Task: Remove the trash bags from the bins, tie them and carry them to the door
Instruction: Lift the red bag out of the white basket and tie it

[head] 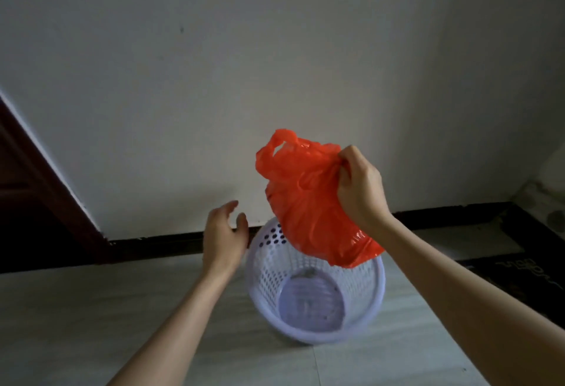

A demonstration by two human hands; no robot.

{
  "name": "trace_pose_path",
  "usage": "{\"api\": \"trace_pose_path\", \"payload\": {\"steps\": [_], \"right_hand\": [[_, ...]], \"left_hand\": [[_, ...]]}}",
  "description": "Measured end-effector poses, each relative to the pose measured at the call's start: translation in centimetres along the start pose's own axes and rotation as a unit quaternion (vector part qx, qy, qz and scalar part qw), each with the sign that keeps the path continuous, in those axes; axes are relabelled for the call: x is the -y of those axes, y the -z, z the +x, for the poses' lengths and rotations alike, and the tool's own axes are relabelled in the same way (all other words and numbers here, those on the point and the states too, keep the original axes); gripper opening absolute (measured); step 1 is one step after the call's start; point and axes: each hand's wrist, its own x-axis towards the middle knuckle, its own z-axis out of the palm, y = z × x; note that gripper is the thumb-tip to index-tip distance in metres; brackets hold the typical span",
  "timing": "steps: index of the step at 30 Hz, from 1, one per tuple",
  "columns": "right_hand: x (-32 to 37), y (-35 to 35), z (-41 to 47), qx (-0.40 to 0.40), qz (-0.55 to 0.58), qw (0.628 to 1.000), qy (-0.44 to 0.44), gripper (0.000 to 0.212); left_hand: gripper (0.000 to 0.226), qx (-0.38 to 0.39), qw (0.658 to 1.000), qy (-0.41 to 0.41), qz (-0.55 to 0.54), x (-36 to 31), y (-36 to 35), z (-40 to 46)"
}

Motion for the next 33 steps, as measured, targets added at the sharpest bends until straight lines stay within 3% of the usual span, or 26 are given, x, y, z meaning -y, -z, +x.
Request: {"api": "trace_pose_path", "payload": {"steps": [4,8,13,15,18,21,24,27,30,33], "right_hand": [[5.1,-2.6,1.1,0.022,0.030,0.995,0.091,0.027],[8.8,-6.0,0.2,0.078,0.054,0.984,0.152,0.031],[11.6,-12.0,-5.1,0.220,0.053,0.962,0.152,0.034],[11.6,-14.8,-8.3,0.309,0.037,0.938,0.152,0.029],[10.3,-17.5,-12.9,0.414,0.004,0.901,0.133,0.030],[8.7,-18.9,-16.5,0.486,-0.004,0.867,0.110,0.036],[7.2,-18.7,-17.8,0.562,-0.040,0.822,0.085,0.059],[5.4,-17.9,-17.7,0.603,-0.079,0.789,0.094,0.082],[4.1,-16.5,-18.0,0.588,-0.082,0.799,0.092,0.093],[2.1,-15.3,-19.9,0.588,-0.031,0.808,0.016,0.095]], "left_hand": [[0.041,-0.099,0.989,-0.098,-0.051,-1.8,5.8,1.9],[0.056,-0.140,0.977,-0.153,-0.050,-2.0,11.7,2.0],[0.074,-0.057,0.996,-0.052,0.055,3.7,17.4,-0.6],[0.073,0.009,0.999,0.045,0.017,7.2,18.1,-2.1],[0.060,0.087,0.977,0.193,-0.006,11.6,18.1,-5.0],[0.007,0.117,0.971,0.204,0.035,15.4,18.1,-8.0],[0.023,0.094,0.973,0.196,0.075,17.4,18.5,-9.3],[0.006,-0.008,0.978,0.150,0.148,17.8,19.2,-9.7],[0.016,-0.042,0.978,0.109,0.174,17.7,19.6,-10.0],[0.032,-0.031,0.981,0.132,0.141,18.1,18.9,-11.1]]}}
